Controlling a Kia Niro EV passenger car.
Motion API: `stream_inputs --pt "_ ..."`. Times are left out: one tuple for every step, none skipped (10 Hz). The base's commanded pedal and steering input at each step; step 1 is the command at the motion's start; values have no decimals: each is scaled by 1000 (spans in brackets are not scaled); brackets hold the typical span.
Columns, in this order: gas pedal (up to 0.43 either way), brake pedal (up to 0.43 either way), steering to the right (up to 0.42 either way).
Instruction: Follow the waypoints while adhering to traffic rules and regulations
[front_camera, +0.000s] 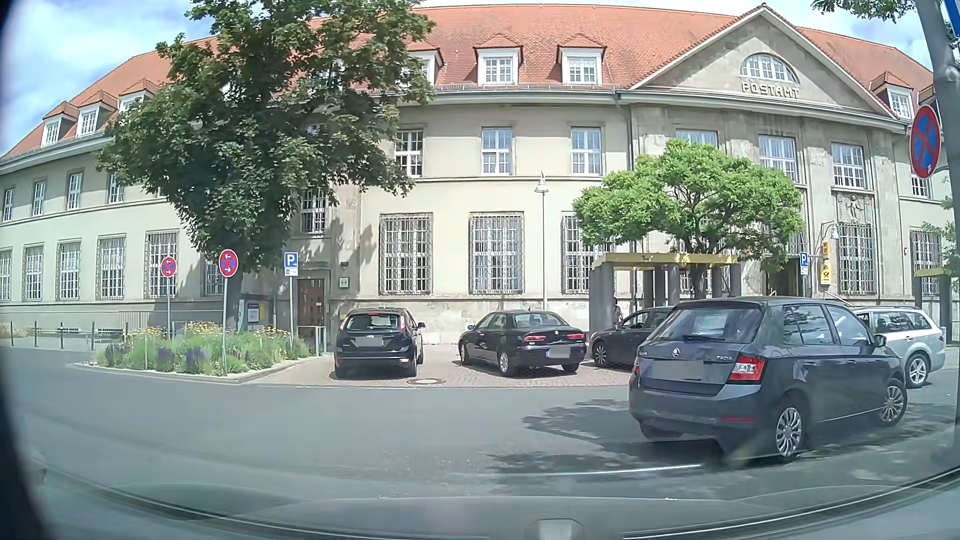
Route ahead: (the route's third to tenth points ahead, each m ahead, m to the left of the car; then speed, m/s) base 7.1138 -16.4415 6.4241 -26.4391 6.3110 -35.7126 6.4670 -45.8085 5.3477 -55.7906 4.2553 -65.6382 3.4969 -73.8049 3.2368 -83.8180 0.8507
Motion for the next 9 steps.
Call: stream_inputs --pt "0 85 22" --pt "0 85 26" --pt "0 85 35" --pt "0 85 46" --pt "0 85 56" --pt "0 85 68" --pt "0 79 77" --pt "0 37 80" --pt "0 37 81"
